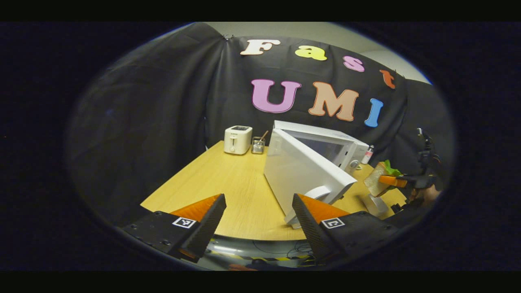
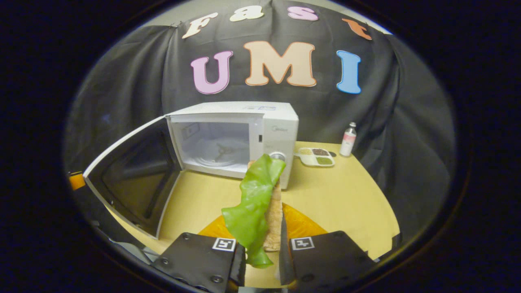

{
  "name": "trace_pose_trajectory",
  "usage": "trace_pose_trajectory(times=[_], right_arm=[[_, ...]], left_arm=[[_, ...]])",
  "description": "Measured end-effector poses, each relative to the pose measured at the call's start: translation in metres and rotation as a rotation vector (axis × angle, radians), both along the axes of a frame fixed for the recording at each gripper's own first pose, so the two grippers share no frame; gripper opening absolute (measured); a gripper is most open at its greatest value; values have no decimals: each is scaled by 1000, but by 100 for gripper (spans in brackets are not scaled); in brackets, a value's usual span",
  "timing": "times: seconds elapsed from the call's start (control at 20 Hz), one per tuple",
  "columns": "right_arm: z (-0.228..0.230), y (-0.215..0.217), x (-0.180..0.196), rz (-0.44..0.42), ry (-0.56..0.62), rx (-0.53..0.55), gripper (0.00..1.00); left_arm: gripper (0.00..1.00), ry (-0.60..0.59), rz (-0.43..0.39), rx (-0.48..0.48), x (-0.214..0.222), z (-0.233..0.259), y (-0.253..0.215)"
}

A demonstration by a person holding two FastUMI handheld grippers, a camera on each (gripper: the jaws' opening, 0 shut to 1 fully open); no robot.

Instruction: Open the microwave oven with the left hand, put the food in, and close the microwave oven.

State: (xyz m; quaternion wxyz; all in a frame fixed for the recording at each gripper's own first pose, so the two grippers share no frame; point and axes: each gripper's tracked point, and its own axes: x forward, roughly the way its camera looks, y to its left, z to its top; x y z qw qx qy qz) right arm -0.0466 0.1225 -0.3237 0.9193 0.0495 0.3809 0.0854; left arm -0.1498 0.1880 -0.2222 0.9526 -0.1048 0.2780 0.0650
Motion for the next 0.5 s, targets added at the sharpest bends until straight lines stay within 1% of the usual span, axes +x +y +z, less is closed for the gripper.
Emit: trace_pose_trajectory(times=[0.15,0.2,0.25,0.35,0.4,0.45,0.5], right_arm=[[1,46,22,-37,38,133,30],[0,59,31,-48,50,166,35],[-2,71,38,-56,61,190,29],[-9,92,53,-73,78,231,29],[-14,104,62,-92,89,263,29],[-23,115,69,-121,109,295,35],[-30,126,78,-154,123,330,29]], left_arm=[[97,-11,-12,37,1,9,3],[96,-24,-14,36,2,13,1],[94,-33,-16,27,2,16,0],[97,-43,-18,7,2,20,-4],[94,-48,-13,3,2,24,-2],[95,-51,-5,-1,0,26,0],[95,-59,9,-2,-2,31,3]])
